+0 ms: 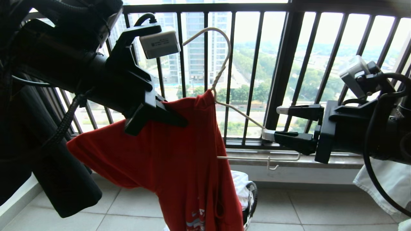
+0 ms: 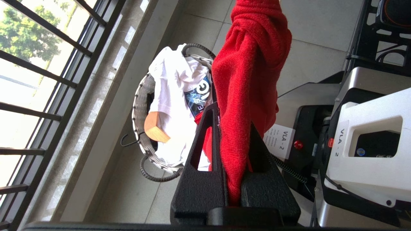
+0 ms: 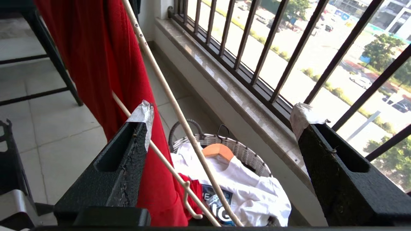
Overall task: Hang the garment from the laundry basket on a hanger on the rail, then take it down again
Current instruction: Hang the clothes on the clothes rack
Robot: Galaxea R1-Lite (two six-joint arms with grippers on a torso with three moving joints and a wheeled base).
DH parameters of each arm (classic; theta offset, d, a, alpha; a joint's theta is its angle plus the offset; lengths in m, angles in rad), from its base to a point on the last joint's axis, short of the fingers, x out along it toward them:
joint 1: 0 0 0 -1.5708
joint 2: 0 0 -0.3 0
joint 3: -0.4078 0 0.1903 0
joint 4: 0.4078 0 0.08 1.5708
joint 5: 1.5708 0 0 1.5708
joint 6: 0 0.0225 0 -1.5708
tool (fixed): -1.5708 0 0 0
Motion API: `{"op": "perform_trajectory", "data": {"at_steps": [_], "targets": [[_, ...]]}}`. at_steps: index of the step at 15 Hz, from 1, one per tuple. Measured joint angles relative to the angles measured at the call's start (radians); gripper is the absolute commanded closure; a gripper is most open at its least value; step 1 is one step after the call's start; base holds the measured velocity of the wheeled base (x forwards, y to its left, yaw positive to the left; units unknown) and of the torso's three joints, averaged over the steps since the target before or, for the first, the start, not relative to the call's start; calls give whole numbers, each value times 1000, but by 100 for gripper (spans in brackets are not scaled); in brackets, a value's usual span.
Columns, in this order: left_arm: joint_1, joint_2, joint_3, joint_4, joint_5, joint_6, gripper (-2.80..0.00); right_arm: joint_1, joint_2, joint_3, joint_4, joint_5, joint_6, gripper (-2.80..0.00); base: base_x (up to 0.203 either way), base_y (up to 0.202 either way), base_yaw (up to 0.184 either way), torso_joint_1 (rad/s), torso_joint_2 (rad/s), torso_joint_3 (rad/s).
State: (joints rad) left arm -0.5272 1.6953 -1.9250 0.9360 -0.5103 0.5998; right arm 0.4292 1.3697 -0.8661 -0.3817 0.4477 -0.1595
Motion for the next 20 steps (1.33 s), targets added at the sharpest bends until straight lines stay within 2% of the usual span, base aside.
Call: {"op": "perform_trajectory", "data": {"at_steps": [3, 4, 5, 8, 10, 14, 16, 18, 20], "targets": [[2, 5, -9, -54, 1, -105, 0, -30, -113, -18, 113, -2, 163, -280, 0, 0, 0, 0, 0, 0], [2, 7, -10, -76, 1, -143, 0, -33, -149, -21, 162, -4, 195, -280, 0, 0, 0, 0, 0, 0], [3, 8, -10, -106, 1, -191, 0, -37, -181, -21, 212, -8, 203, 0, 0, 0, 0, 0, 0, 0], [2, 6, -6, -151, 2, -319, 0, -35, -231, -32, 286, 6, 199, 0, 0, 0, 0, 0, 0, 0], [1, 4, 4, -152, 2, -353, 0, -10, -227, -42, 346, 33, 199, 0, 0, 0, 0, 0, 0, 0], [4, 3, 18, -153, 2, -421, 0, 40, -124, -45, 355, 46, 224, 0, 0, 0, 0, 0, 0, 0], [12, -9, 38, -152, 6, -435, 0, 74, -42, -50, 333, 44, 288, 0, 0, 0, 0, 0, 0, 0], [35, -36, 74, -155, 7, -439, 0, 94, 39, -56, 287, 43, 389, 0, 0, 0, 0, 0, 0, 0], [63, -77, 137, -208, 3, -441, 0, 117, 115, -56, 257, 43, 463, 0, 0, 0, 0, 0, 0, 0]]}}
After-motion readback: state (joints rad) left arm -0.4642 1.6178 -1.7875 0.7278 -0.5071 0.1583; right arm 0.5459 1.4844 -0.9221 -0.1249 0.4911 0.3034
